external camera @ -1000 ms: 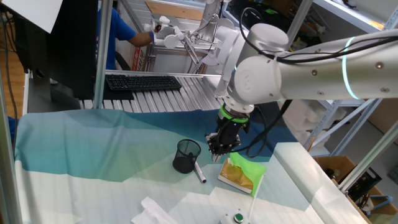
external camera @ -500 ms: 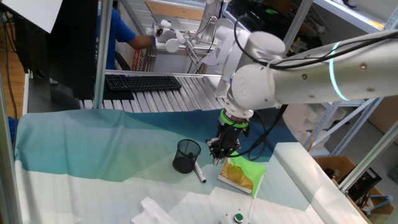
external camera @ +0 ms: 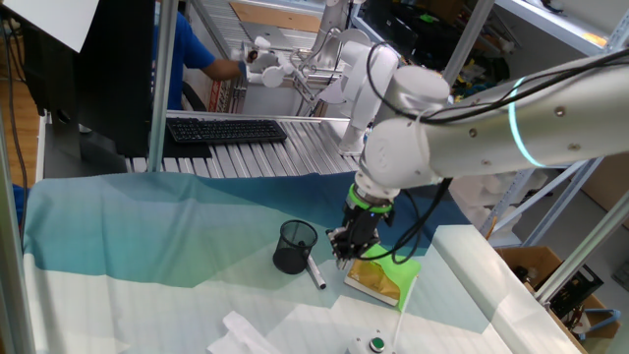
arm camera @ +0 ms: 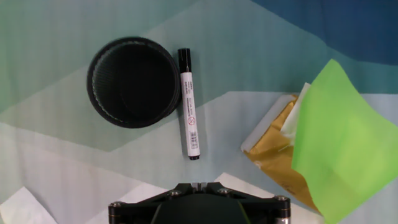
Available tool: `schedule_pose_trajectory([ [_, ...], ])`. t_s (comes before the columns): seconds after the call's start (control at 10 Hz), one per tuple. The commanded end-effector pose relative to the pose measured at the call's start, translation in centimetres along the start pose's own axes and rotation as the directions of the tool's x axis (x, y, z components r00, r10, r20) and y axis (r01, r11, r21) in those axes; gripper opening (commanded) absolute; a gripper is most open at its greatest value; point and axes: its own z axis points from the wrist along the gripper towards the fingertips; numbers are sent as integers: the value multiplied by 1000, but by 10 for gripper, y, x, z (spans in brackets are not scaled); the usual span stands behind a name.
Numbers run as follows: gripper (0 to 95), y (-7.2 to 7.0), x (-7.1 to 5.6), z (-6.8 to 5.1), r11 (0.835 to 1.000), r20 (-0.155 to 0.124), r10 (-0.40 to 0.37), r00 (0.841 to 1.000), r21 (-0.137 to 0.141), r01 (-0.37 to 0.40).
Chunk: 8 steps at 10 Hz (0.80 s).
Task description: Put the pen into the pen holder
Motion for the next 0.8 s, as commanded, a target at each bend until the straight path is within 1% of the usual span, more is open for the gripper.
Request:
schedule_pose_trajectory([
  [0.1,0,-1,0,3,1000,-2,-2,1000,-7,2],
  [0.3,0,-3,-2,12,1000,-2,-7,1000,-15,7],
  [0.4,0,-4,-4,19,1000,0,-7,1000,-23,7],
  [0.5,0,-7,-5,23,1000,2,-10,1000,-25,10],
  [0.6,0,-9,-6,23,999,-2,-9,1000,-37,9],
  [0.8,0,-11,-6,24,999,2,-1,1000,-42,1],
])
